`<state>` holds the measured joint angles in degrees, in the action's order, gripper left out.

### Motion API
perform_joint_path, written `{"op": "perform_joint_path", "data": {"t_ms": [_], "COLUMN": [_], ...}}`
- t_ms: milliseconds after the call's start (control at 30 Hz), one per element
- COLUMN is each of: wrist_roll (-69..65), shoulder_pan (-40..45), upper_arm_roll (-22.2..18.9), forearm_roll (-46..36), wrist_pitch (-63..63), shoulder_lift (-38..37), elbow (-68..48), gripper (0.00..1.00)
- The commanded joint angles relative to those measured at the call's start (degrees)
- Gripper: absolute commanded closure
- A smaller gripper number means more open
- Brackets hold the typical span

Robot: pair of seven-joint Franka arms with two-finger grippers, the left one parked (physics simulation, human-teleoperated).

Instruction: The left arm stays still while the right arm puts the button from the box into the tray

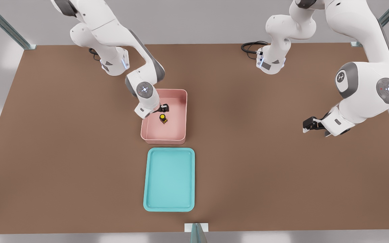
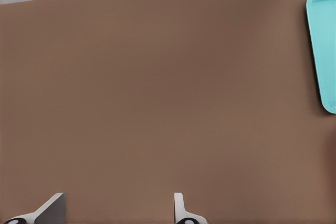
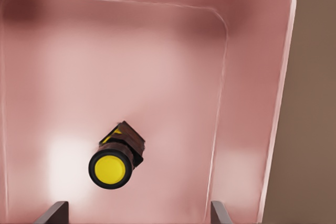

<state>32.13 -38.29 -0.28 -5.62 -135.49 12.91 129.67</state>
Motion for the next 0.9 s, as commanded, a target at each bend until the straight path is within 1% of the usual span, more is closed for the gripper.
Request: {"op": "perform_joint_path", "data": {"t_ms": [0, 267, 500, 533, 600, 667, 733, 833, 867], "wrist_roll": [24.91, 25.96, 26.84, 27.45, 27.63, 27.55, 27.37, 27.46, 27.55], "shoulder_pan": [-0.29, -0.55, -2.58, -2.49, -2.4, -2.14, -2.05, -2.05, -2.05], "upper_arm_roll": [0.02, 0.02, 0.02, 0.02, 0.1, 0.02, 0.02, -0.07, -0.07], "forearm_roll": [-0.09, -0.27, -1.5, -1.58, -1.41, -1.32, -1.23, -1.23, -1.23], "wrist_pitch": [-5.75, -9.62, -9.71, -9.71, -9.71, -9.71, -9.62, -9.27, -8.83], "shoulder_lift": [1.24, 6.16, 7.39, 7.39, 7.3, 7.22, 7.04, 7.04, 6.08], "elbow": [-0.03, -0.21, -1.18, -1.18, -1.09, -0.83, -0.65, -0.74, -0.74], "gripper": [0.0, 0.0, 0.0, 0.1, 0.28, 0.43, 0.45, 0.55, 0.55]}}
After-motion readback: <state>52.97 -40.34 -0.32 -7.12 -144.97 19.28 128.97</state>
